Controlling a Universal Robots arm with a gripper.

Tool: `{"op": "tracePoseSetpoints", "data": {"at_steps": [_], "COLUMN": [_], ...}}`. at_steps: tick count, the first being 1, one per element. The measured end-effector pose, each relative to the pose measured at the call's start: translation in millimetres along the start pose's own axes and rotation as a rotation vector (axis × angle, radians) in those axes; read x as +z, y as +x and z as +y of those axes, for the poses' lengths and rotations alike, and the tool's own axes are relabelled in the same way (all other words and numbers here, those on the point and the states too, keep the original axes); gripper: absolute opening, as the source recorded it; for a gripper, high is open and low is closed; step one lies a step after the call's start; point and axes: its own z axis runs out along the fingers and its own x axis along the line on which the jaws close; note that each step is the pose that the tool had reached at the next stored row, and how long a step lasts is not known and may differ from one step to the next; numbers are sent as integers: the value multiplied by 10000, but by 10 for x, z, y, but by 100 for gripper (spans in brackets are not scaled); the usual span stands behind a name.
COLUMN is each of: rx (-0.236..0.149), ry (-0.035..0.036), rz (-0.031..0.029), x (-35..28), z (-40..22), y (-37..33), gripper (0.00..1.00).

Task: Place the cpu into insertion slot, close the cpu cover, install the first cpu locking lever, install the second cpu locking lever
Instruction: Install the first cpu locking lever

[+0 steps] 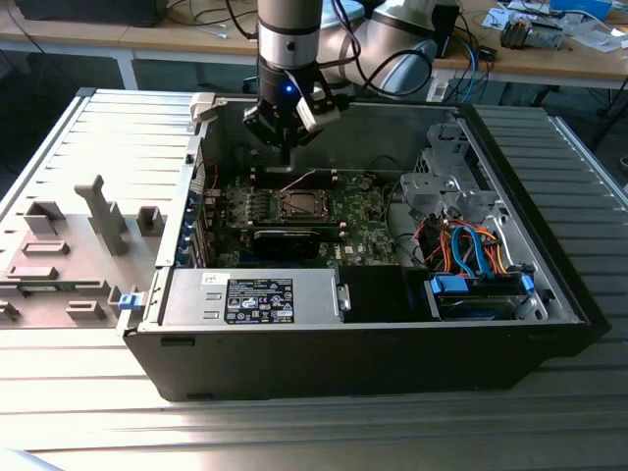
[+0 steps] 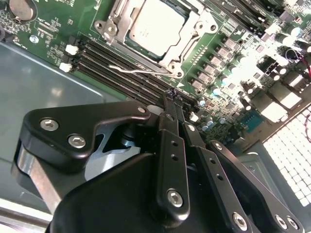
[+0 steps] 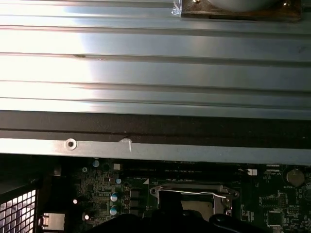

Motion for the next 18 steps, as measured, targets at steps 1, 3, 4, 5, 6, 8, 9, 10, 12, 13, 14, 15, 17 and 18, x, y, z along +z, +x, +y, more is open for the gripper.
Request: {"op": "tracePoseSetpoints", "data": {"at_steps": [1,3,4,5,6,8,9,10,12,13,14,15,17,18], "rx": [1,-1,-1,0,0,0,0,0,-1,-1,0,1,0,0], "ry": [1,4,6,8,9,10,10,10,11,12,14,15,17,19], "rz": [0,0,1,1,0,1,1,0,0,0,1,1,1,1], "x": [0,0,-1,-1,-1,-1,-1,-1,-1,-1,-2,-2,-2,-2], "z": [0,-1,-1,-2,-2,-3,-3,-4,-4,-5,-6,-6,-6,-7], "y": [-10,-36,-47,-64,-85,-106,-120,-132,-157,-171,-188,-200,-217,-228], "gripper": [11,11,11,11,11,11,11,11,11,11,11,11,11,11]}}
